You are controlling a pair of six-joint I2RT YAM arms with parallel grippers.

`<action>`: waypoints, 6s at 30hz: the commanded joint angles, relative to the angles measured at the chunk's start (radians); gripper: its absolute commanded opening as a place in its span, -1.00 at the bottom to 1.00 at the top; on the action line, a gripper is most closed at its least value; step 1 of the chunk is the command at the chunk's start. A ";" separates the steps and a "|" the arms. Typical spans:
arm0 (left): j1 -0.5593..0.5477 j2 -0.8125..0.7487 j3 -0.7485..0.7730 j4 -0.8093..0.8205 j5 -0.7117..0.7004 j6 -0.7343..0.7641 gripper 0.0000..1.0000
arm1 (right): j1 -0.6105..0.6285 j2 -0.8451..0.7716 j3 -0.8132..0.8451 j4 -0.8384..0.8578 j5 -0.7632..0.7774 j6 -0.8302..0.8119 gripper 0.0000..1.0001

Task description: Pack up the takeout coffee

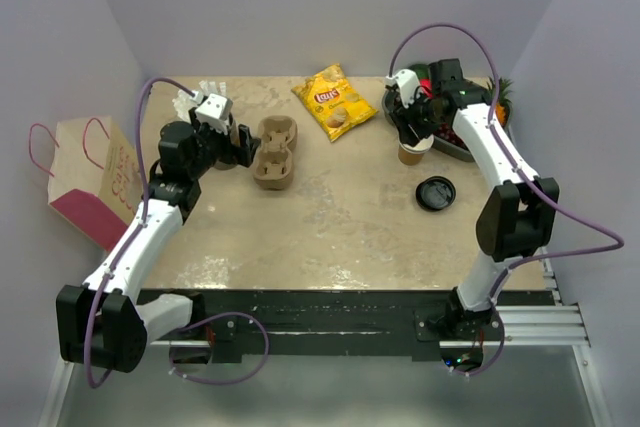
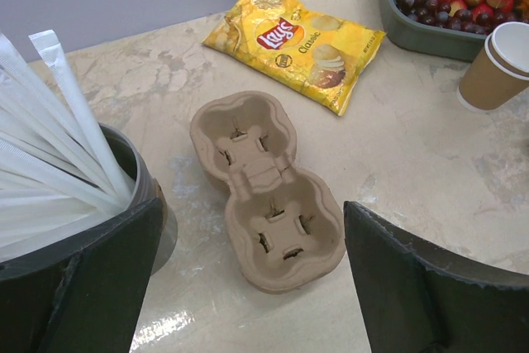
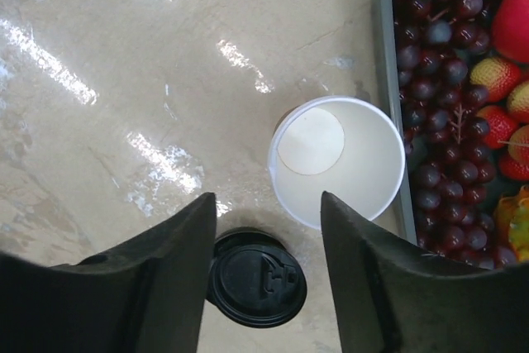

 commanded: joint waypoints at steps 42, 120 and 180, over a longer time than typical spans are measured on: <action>-0.004 -0.009 -0.010 0.048 -0.004 0.005 0.84 | -0.002 0.159 0.051 -0.037 0.055 -0.058 -0.54; -0.004 0.029 -0.016 0.080 0.007 -0.012 0.84 | 0.006 0.142 0.165 -0.074 0.039 -0.060 -1.00; -0.006 0.064 -0.012 0.106 0.028 -0.022 0.84 | 0.165 0.283 0.441 -0.230 0.182 0.011 -1.00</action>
